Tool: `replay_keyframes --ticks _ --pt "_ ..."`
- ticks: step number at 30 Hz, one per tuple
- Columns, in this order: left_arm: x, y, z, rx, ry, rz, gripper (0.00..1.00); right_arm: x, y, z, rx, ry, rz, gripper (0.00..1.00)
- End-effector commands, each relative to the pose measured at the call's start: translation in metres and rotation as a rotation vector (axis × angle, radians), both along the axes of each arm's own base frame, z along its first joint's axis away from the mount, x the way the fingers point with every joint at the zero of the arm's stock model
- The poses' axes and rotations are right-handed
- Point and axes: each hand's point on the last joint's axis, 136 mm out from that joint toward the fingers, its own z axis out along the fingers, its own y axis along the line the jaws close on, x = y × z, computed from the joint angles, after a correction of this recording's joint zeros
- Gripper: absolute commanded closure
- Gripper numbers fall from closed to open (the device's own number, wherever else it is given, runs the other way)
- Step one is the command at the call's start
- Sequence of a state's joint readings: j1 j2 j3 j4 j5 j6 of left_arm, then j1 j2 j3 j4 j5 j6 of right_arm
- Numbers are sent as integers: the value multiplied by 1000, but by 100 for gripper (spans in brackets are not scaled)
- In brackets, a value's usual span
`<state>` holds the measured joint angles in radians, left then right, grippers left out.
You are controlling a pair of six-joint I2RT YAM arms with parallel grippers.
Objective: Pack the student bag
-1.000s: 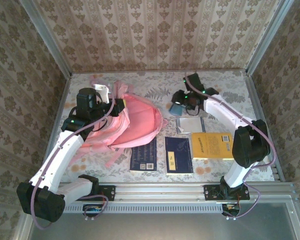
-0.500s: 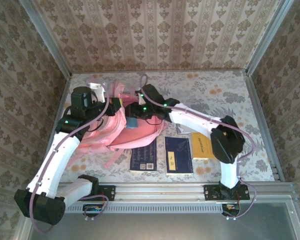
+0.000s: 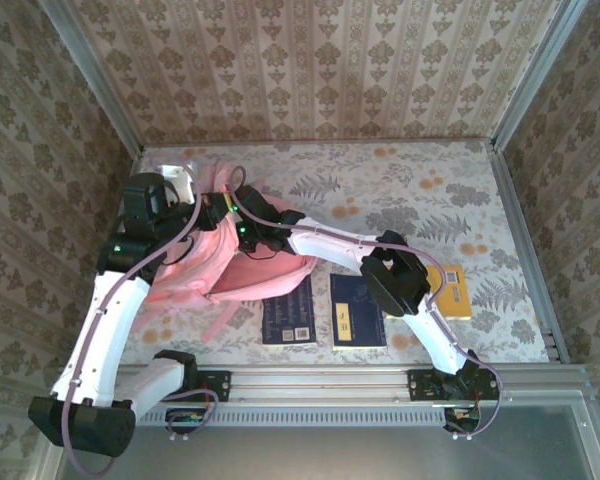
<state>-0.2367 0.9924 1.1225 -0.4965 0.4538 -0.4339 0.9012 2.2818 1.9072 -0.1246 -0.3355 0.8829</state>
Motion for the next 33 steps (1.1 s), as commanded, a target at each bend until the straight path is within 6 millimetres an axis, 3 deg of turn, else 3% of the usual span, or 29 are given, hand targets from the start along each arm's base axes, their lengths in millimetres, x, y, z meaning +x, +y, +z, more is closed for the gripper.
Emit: replay_keyframes --ticks 1,8,12,19,23,25,29,33 --pt "-15 -5 76 -54 -236 -49 100 -8 -10 32 -29 -111 9 0" --pt "-12 1 71 -25 -231 -13 100 -14 -53 33 -108 -175 -7 0" --pt "-11 10 63 11 -223 35 100 -17 -75 48 -81 -230 -26 0" --pt "-4 44 35 133 -164 217 100 -19 -135 60 -134 -278 -89 0" --pt "0 74 22 223 -139 371 100 -28 -181 52 -268 -296 -137 0" --pt "1 79 23 249 -146 397 100 -36 -196 47 -328 -308 -128 0" --pt "5 78 25 279 -155 400 100 -55 -211 42 -337 -313 -92 0" --pt "11 65 32 264 -168 346 100 -64 -220 24 -387 -283 -89 1"
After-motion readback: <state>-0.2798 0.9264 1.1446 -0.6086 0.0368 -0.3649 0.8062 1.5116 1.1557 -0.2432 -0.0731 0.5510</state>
